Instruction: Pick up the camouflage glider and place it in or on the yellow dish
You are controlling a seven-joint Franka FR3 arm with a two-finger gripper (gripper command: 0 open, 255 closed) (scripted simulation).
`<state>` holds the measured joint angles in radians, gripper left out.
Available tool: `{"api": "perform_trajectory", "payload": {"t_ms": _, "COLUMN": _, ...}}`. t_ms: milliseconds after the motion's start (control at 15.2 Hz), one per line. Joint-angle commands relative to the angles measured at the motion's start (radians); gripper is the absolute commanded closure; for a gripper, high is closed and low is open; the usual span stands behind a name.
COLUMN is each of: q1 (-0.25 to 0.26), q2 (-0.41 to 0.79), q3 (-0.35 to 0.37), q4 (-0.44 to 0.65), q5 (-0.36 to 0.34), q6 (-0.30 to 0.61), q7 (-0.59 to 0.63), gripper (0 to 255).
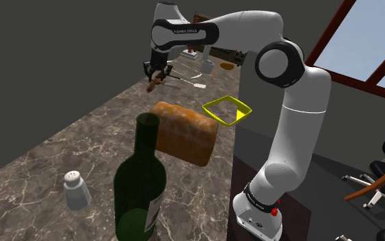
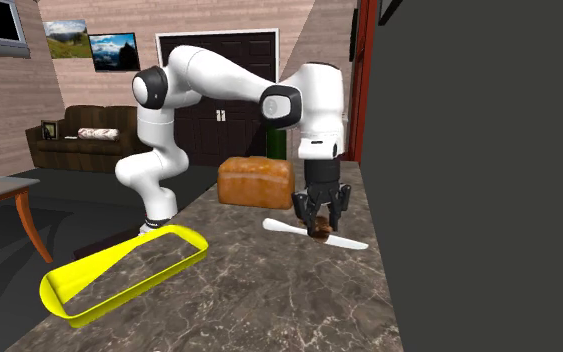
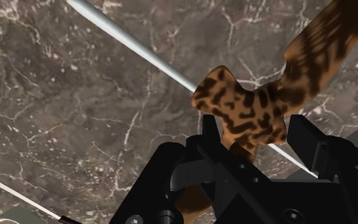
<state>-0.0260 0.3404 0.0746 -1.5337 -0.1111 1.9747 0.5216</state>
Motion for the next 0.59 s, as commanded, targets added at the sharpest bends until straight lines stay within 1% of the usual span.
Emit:
{"api": "perform_trajectory", "payload": {"t_ms": 0, "q1": -0.001, "q2": 0.0, "q3": 0.0, "q4": 0.026, "q5": 0.001, "q6": -0.025, "q7": -0.004, "gripper": 255}}
{"api": "perform_trajectory", "payload": {"t_ms": 528, "q1": 0.001, "q2": -0.002, "q3": 0.001, "q4": 0.13, "q5": 0.005, "q6": -0.132, "q7": -0.013, "gripper": 255}}
